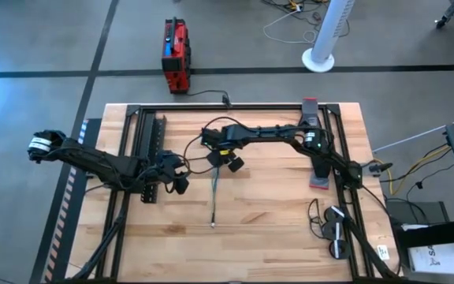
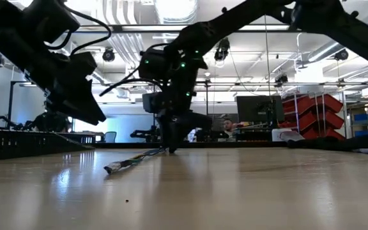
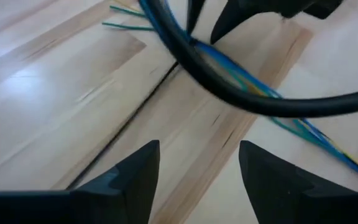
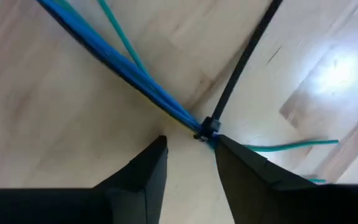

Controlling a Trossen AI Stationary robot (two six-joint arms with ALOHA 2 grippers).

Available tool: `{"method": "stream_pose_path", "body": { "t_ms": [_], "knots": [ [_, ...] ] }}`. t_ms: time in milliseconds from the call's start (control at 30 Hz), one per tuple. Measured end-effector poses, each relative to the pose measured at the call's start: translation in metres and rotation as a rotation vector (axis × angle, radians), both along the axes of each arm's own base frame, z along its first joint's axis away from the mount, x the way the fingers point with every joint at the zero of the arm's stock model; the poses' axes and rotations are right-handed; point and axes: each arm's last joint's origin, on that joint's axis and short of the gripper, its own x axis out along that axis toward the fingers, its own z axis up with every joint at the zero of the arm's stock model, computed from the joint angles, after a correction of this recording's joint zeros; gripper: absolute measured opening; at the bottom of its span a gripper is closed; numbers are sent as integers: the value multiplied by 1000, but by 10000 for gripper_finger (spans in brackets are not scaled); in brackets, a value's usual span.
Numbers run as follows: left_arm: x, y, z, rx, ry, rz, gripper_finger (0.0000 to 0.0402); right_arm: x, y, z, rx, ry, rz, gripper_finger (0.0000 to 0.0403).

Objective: Ziptie cables
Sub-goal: Put the zip tied cable wires into the cable duct

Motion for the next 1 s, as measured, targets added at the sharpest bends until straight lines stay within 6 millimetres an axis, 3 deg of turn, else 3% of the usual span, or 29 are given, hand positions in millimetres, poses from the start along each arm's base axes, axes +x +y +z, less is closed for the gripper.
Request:
{"method": "stream_pose_path", "body": {
  "t_ms": [200,433,767,1000],
  "knots": [
    [1,-1,-3,-15,11,-2,192,11,-6,7,-48,-92,63,159],
    [0,-1,-4,-28,16,-2,185,3,-10,-7,-19,-61,131,160],
    [-1,2,-1,43,-8,75,160,1,-5,-8,13,-33,113,83],
    [-8,4,16,113,75,125,133,5,7,-8,156,-82,-2,7]
  ]
}}
